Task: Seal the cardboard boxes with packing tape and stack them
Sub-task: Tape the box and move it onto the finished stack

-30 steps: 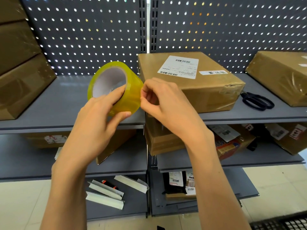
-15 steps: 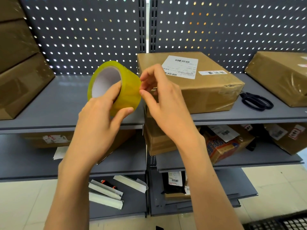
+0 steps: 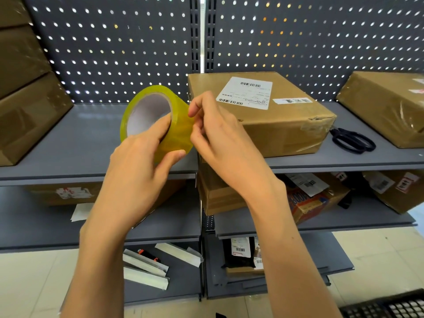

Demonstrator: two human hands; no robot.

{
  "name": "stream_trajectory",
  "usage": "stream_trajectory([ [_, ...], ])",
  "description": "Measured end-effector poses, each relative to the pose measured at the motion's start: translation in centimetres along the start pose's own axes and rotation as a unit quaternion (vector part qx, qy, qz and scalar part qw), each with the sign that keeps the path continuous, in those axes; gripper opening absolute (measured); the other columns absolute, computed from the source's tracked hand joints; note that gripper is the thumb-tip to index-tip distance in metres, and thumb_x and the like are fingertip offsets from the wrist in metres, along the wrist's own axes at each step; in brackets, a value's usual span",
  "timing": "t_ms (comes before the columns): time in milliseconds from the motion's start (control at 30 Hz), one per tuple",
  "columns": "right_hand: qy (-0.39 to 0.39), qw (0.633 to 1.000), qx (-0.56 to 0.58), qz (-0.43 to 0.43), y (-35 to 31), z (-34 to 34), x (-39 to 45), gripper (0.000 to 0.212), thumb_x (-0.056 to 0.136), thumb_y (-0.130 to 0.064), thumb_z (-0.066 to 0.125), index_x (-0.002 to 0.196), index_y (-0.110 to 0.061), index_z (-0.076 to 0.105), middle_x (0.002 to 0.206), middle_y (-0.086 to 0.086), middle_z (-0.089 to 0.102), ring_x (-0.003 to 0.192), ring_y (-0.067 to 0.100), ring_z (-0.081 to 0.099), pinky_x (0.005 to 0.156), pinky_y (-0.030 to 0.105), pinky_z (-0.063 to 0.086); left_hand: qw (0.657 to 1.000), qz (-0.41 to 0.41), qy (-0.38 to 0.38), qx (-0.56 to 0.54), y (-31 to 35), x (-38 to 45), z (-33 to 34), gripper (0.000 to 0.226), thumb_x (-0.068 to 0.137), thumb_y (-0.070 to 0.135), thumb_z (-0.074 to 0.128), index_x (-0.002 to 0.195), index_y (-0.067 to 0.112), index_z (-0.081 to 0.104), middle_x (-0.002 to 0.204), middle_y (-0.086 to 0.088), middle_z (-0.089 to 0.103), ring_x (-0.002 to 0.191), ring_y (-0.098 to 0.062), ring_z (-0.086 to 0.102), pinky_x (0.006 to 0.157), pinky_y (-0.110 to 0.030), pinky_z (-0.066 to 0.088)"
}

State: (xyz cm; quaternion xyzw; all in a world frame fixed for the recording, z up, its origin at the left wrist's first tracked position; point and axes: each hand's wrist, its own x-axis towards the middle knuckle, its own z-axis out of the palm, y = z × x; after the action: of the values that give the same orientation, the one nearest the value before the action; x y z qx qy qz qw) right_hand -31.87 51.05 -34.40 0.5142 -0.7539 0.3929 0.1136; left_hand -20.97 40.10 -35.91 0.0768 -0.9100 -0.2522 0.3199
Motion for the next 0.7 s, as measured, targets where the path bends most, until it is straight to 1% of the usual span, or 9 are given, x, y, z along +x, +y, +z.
stream_trajectory([
  [67, 0.013, 1.000, 0.004, -0.010, -0.4, 0.6, 0.0, 0.020, 0.085, 0.003, 0.048, 0.104, -0.002, 0.047, 0.087, 0.003, 0.045, 0.079, 0.021, 0.046, 0.070, 0.030, 0.036, 1.000, -0.011, 0.017, 0.009, 0.0, -0.1, 0.3, 0.040, 0.091, 0.024, 0.062, 0.129, 0.026, 0.051, 0.065, 0.006, 0.050, 0.060, -0.014, 0.044, 0.061, -0.039, 0.041],
  [167, 0.018, 0.996, 0.085, -0.009, -1.1, 1.5, -0.2, 0.020, 0.087, 0.003, 0.050, 0.106, -0.002, 0.048, 0.087, 0.002, 0.046, 0.078, 0.016, 0.045, 0.072, 0.027, 0.039, 0.998, -0.029, 0.047, 0.027, -0.1, 0.0, 0.6, 0.045, 0.088, 0.011, 0.061, 0.130, 0.022, 0.052, 0.064, 0.012, 0.047, 0.057, -0.012, 0.040, 0.060, -0.034, 0.034],
  [300, 0.031, 0.978, 0.196, 0.057, -0.6, 1.0, -0.3, 0.032, 0.092, -0.004, 0.052, 0.124, -0.004, 0.048, 0.091, 0.004, 0.050, 0.077, 0.003, 0.046, 0.076, 0.013, 0.041, 0.998, -0.027, 0.053, 0.009, -0.4, 0.1, 0.3, 0.039, 0.091, 0.024, 0.062, 0.128, 0.021, 0.053, 0.065, 0.005, 0.051, 0.059, -0.014, 0.045, 0.060, -0.035, 0.037],
  [367, 0.030, 0.973, 0.215, 0.082, -0.2, 0.9, -0.4, 0.040, 0.092, -0.009, 0.057, 0.131, -0.008, 0.050, 0.096, 0.003, 0.052, 0.083, 0.005, 0.051, 0.082, 0.017, 0.044, 0.998, -0.022, 0.059, -0.002, -0.5, 0.2, 0.3, 0.040, 0.091, 0.030, 0.061, 0.129, 0.022, 0.053, 0.070, 0.004, 0.055, 0.062, -0.016, 0.047, 0.064, -0.037, 0.042],
  [433, 0.057, 0.974, 0.202, 0.084, -0.2, 1.2, -0.6, 0.038, 0.089, -0.010, 0.062, 0.127, -0.008, 0.059, 0.095, 0.002, 0.055, 0.085, 0.009, 0.055, 0.085, 0.023, 0.047, 0.998, -0.022, 0.056, -0.015, -0.5, 0.1, 0.5, 0.040, 0.091, 0.028, 0.062, 0.130, 0.022, 0.052, 0.070, 0.006, 0.056, 0.063, -0.014, 0.048, 0.065, -0.037, 0.043],
  [500, 0.100, 0.974, 0.184, 0.089, -0.2, 1.4, -0.7, 0.031, 0.087, -0.009, 0.066, 0.117, -0.008, 0.067, 0.090, 0.001, 0.059, 0.081, 0.006, 0.056, 0.079, 0.017, 0.047, 0.998, -0.021, 0.053, -0.013, -0.5, 0.1, 0.8, 0.039, 0.092, 0.026, 0.063, 0.129, 0.021, 0.053, 0.066, 0.007, 0.053, 0.061, -0.014, 0.046, 0.064, -0.040, 0.045],
  [567, 0.140, 0.971, 0.165, 0.099, 0.0, 1.2, -0.8, 0.021, 0.085, -0.010, 0.069, 0.106, -0.011, 0.073, 0.087, 0.001, 0.063, 0.079, 0.006, 0.057, 0.073, 0.014, 0.046, 0.998, -0.022, 0.054, -0.007, -0.3, 0.1, 1.0, 0.039, 0.090, 0.031, 0.061, 0.127, 0.020, 0.053, 0.062, 0.007, 0.047, 0.060, -0.021, 0.042, 0.062, -0.044, 0.047],
  [633, 0.160, 0.972, 0.138, 0.104, 0.0, 1.0, -0.9, 0.015, 0.084, -0.012, 0.070, 0.098, -0.014, 0.075, 0.086, 0.002, 0.065, 0.078, 0.008, 0.059, 0.073, 0.020, 0.048, 0.998, -0.024, 0.050, -0.009, -0.1, 0.1, 1.2, 0.043, 0.087, 0.035, 0.057, 0.127, 0.020, 0.053, 0.060, 0.006, 0.046, 0.060, -0.023, 0.042, 0.061, -0.044, 0.047],
  [700, 0.164, 0.975, 0.114, 0.101, 0.0, 1.0, -1.0, 0.012, 0.084, -0.015, 0.071, 0.095, -0.017, 0.076, 0.088, 0.003, 0.062, 0.078, 0.009, 0.058, 0.073, 0.023, 0.048, 0.999, -0.022, 0.047, -0.007, 0.0, 0.1, 1.3, 0.041, 0.088, 0.033, 0.059, 0.126, 0.019, 0.053, 0.059, 0.007, 0.043, 0.059, -0.024, 0.041, 0.059, -0.044, 0.046],
])
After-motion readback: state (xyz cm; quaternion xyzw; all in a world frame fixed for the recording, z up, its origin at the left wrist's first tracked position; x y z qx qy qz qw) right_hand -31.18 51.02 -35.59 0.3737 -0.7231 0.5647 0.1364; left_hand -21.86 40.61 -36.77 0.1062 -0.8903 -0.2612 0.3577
